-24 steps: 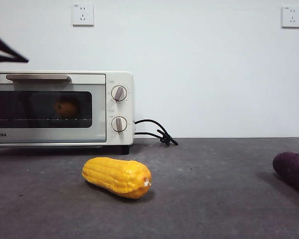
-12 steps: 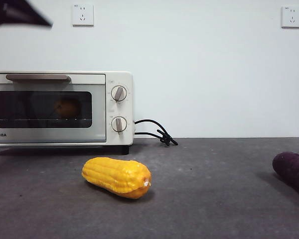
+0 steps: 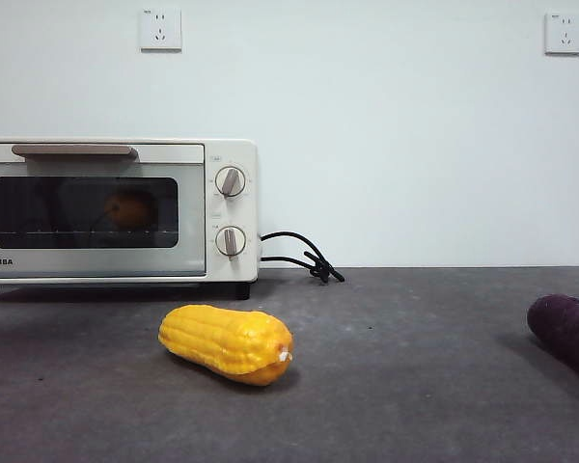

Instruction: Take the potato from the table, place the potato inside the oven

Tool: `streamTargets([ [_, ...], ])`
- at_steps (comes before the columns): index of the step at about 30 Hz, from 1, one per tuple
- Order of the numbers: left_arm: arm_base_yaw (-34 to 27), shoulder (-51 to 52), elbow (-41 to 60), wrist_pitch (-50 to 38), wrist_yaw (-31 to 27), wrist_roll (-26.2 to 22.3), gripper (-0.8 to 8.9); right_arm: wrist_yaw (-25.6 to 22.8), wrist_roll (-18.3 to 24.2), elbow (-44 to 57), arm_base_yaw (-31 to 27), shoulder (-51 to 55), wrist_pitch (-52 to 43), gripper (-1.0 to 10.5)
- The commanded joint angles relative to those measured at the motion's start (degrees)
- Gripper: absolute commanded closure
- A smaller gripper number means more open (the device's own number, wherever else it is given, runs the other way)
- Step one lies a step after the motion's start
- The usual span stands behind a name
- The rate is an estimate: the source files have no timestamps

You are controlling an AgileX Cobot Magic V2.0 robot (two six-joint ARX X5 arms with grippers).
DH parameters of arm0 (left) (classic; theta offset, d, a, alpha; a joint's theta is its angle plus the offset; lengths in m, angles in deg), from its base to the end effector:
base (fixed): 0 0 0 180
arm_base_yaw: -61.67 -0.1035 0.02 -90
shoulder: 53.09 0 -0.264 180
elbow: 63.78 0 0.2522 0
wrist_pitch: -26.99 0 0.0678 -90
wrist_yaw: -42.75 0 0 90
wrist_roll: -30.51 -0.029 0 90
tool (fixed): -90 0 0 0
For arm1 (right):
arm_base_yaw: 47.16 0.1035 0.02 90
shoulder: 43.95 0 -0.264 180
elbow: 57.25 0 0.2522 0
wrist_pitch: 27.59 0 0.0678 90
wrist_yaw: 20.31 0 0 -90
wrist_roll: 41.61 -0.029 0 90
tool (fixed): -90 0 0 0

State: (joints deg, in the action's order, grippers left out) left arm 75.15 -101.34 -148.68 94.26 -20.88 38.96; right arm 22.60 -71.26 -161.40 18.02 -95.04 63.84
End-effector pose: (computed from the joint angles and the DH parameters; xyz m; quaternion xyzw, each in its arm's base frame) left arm 0.1207 -0.0422 0.4032 -0.0964 0.2859 -0.3085 0.9021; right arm 0.0505 0.0586 0.4562 -0.0251 0.2150 0.0967 0.9715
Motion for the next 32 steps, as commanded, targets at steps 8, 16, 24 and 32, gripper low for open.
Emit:
streamTargets([
  [8,4.4,18.6,0.2,5.2,-26.4,4.2,8.17,-0.1,-0.7,0.5,0.0,-0.1,1.2,9.5],
  [16,4.3,19.3,0.2,6.2,-30.8,4.6,8.17,-0.1,-0.7,0.5,0.0,-0.1,1.2,9.5],
  [24,4.3,12.6,0.2,6.2,-30.8,4.6,8.17,-0.1,-0.7,0.5,0.0,-0.1,1.2,9.5],
  [32,0.8,4.6,1.3,0.4,-35.9,-15.6,8.17,-0.1,-0.7,0.5,0.0,-0.1,1.2,9.5],
])
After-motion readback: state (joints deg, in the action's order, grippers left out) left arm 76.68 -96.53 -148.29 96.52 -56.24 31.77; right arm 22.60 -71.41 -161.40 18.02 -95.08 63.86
